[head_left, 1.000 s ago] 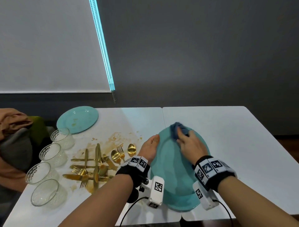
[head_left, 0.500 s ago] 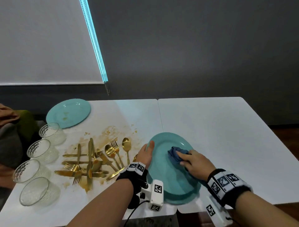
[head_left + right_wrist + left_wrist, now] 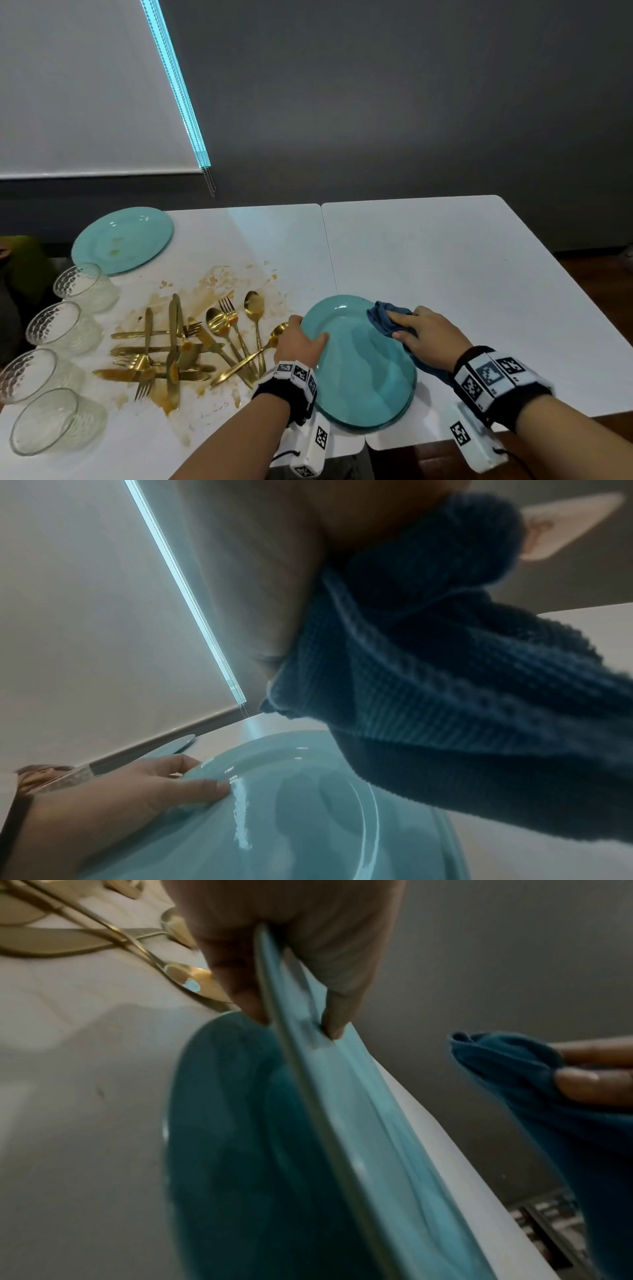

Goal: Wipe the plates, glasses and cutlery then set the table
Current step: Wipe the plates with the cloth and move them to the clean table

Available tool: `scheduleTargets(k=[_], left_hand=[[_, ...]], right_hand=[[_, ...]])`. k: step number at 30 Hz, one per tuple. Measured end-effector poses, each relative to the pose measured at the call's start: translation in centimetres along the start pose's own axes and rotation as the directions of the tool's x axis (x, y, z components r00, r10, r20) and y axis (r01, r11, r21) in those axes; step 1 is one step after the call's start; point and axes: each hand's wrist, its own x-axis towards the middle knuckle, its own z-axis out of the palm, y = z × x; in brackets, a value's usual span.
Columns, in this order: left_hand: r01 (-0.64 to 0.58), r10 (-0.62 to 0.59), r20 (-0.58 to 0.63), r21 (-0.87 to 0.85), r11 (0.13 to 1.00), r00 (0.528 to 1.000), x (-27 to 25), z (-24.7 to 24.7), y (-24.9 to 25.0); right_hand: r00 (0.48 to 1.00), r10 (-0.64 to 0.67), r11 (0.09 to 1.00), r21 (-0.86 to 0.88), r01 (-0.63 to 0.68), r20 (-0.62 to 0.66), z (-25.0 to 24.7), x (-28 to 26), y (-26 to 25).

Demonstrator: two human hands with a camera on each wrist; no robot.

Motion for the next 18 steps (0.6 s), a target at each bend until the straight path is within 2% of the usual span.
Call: scheduleTargets(k=[4, 8, 14, 18], left_hand=[[-0.004, 0.003, 0.004, 0.221, 0.975, 1.000, 0.3, 0.6, 0.0], [-0.078, 0.065, 0.044, 0.447, 0.891, 0.997, 0.6, 1.4, 0.0], [-0.185, 0.201, 0.032, 0.554, 0.812, 0.979, 1.4, 1.3, -0.2], [-0.196, 0.203, 0.046, 0.534, 0.823, 0.978, 3.3, -1.3, 0.6]], right_hand=[[1.000, 0.005, 1.000, 0.008, -0.005, 0.017, 0.2, 0.8, -0.3], [0.999, 0.014, 1.000, 0.019, -0.015, 0.036, 0.4, 1.5, -0.7], [0.998, -0.002, 1.000, 0.030, 0.000, 0.061, 0.4, 3.1, -2.4], [0.997, -0.026, 0.999, 0.020, 0.025, 0.073, 0.0, 4.9, -4.7]])
